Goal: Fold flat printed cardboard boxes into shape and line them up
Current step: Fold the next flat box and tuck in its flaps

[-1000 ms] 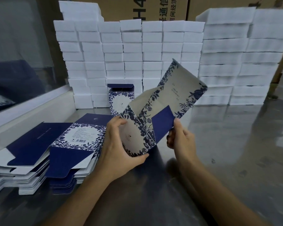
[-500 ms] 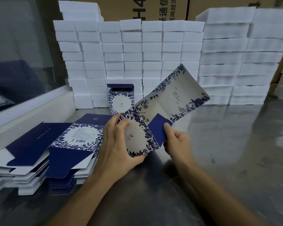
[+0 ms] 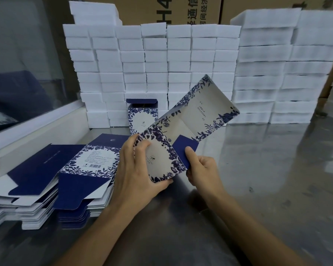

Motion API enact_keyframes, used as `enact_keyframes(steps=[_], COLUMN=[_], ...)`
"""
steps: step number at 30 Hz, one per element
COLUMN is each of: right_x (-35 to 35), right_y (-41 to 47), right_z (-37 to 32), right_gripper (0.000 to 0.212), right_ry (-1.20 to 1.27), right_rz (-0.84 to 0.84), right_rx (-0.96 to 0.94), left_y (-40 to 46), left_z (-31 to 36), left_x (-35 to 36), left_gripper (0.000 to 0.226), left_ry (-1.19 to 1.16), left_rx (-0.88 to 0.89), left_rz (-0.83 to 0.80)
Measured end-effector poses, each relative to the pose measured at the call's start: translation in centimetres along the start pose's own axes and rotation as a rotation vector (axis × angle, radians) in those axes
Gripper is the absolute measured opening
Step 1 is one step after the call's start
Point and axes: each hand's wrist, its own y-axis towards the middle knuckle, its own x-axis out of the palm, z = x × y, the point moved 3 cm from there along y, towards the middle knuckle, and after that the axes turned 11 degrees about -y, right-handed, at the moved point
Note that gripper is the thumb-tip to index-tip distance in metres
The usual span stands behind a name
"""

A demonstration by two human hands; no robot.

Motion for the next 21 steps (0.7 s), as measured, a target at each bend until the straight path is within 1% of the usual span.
enact_keyframes(steps=[3,6,8,10,13,15,18,20,21], right_x=[0.5,0.5,0.2,0.0,-0.1,0.0,0.0,-0.4,-0.6], right_y=[-0.4,-0.5,-0.4,-0.3,0.0,0.2,0.5,0.7,0.8], right_z=[-0.4,-0.6,-0.5,-0.3,-0.1,0.1,0.2,0.2,0.1], right_gripper=[0.061,0.054,0.054,0.057,0.043,0.036,0.041,0.050,0.049], right_ry=[0.026,0.050,0.033,0.023,0.072,0.181,0.302,0.284,0.245], right_rz=[-0.060,-0.079,-0.037,0.043,0.095,0.073,0.089,0.126,0.145], right_rx=[-0.005,0.011,0.018,0.015,0.058,0.114,0.152,0.151,0.125], left_y=[0.0,0.1,0.2,0.2,0.2,0.3,0.2,-0.1,-0.2], left_z=[-0.2,-0.2,-0.1,0.1,0.1,0.1,0.0,-0.1,-0.2], left_x=[-0.1,-0.1,-0.1,-0.4,-0.9,-1.0,-0.8,-0.4,-0.2], left_gripper=[0.110,0.112,0.112,0.110,0.104,0.096,0.077,0.064,0.058], left_ry=[0.008,0.023,0.014,-0.034,-0.156,-0.244,-0.350,-0.439,-0.476], left_rx=[-0.018,-0.010,0.012,0.013,-0.031,-0.052,-0.089,-0.130,-0.142], left_rz=[0.007,-0.008,-0.004,0.027,0.095,0.100,0.075,0.046,0.047])
